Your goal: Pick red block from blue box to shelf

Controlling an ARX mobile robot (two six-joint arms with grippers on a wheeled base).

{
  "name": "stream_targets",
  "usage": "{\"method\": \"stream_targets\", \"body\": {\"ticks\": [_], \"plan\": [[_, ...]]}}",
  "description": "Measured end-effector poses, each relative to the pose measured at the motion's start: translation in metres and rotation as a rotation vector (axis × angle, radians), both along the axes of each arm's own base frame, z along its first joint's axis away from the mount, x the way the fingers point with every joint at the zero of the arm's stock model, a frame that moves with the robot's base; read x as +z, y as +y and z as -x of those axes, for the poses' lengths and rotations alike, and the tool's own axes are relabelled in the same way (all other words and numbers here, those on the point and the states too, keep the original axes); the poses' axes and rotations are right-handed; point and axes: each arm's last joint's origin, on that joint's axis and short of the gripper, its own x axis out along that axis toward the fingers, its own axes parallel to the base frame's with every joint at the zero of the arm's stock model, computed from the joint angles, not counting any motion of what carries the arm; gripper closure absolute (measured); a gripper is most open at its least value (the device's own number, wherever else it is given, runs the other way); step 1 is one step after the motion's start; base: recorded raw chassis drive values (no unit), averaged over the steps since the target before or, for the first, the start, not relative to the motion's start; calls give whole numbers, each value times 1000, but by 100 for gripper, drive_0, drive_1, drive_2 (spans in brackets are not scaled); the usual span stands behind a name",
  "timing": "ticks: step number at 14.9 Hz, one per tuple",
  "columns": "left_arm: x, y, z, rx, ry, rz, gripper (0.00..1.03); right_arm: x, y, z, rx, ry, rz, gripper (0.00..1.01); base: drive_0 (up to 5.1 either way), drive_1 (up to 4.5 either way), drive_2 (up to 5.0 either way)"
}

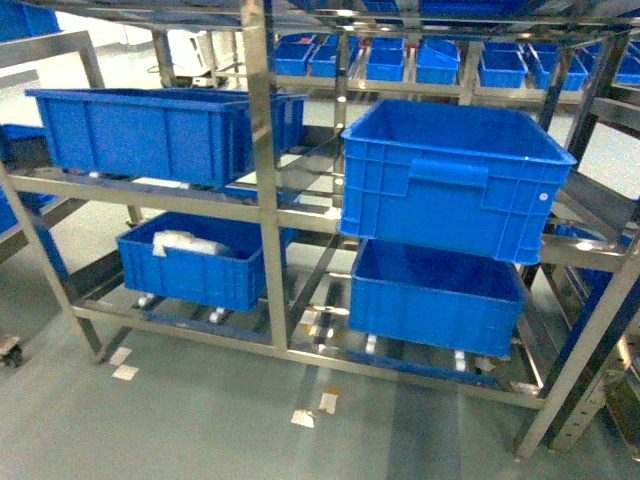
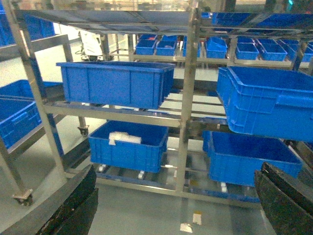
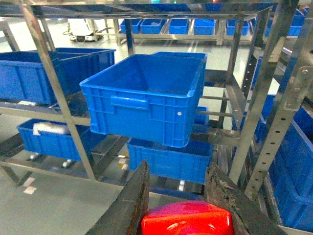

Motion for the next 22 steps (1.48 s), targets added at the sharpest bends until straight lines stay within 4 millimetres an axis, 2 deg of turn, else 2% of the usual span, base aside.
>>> {"method": "stream_targets", "body": {"ticks": [10, 14, 22], "plan": [[0, 0, 0, 0, -4, 0, 5, 0, 0, 0, 0, -3, 0, 73, -157, 276, -590], [0, 0, 0, -2, -1, 0, 5, 0, 0, 0, 0, 3, 0, 73, 39, 468, -391], [0, 0, 0, 1, -1, 0, 5, 0, 0, 0, 0, 1, 0, 73, 60, 60, 60]]}}
